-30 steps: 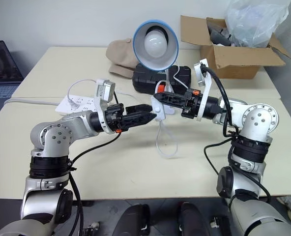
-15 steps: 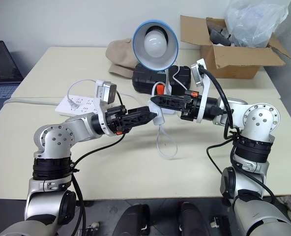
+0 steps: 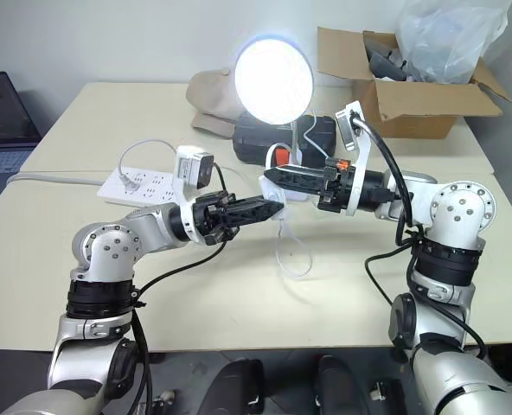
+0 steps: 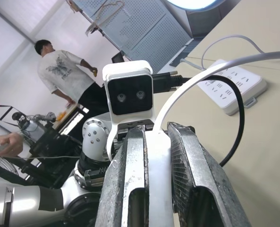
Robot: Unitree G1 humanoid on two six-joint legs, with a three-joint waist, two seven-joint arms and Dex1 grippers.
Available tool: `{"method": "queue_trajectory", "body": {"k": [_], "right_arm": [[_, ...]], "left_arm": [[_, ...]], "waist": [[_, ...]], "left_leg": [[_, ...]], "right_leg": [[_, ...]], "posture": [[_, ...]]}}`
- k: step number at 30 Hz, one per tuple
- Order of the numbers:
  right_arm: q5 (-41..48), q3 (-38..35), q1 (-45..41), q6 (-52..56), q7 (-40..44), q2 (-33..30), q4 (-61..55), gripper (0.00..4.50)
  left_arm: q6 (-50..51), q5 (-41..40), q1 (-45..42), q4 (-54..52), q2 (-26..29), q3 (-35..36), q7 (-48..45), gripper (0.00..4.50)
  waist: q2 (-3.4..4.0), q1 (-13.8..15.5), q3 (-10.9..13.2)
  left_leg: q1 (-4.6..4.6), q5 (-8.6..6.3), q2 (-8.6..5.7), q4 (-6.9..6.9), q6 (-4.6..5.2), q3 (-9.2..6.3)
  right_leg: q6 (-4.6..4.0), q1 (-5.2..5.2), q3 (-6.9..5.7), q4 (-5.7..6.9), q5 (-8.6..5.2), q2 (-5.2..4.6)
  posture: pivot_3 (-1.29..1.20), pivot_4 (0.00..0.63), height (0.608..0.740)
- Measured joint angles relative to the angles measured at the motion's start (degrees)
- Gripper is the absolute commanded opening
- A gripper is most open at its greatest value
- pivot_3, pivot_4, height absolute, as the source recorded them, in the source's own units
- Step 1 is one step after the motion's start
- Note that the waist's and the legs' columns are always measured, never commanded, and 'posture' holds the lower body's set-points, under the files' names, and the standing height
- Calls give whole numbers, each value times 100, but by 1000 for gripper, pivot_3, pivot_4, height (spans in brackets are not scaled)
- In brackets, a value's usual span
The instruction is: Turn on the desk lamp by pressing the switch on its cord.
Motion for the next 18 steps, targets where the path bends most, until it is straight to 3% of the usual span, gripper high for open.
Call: {"method": "queue_trajectory", "body": {"k": [12, 14, 18], "right_arm": [[143, 75, 0, -73, -143, -31, 4, 304], [143, 90, 0, -104, -187, -32, 39, 304], [146, 97, 0, -120, -261, -51, 98, 304]], "left_arm": [[-136, 58, 30, 75, -15, -7, -143, 456], [-267, 159, 53, 67, -19, -36, -137, 1156], [-348, 268, 80, 68, 45, -46, -102, 1867]], "waist": [[0, -1, 0], [0, 2, 0], [0, 3, 0]], "left_leg": [[0, 0, 0, -1, 0, 0], [0, 0, 0, -1, 0, 0], [0, 0, 0, -1, 0, 0]], "right_leg": [[0, 0, 0, -2, 0, 0], [0, 0, 0, -2, 0, 0], [0, 0, 0, -3, 0, 0]], "posture": [[0, 150, 740], [0, 150, 740], [0, 150, 740]]}}
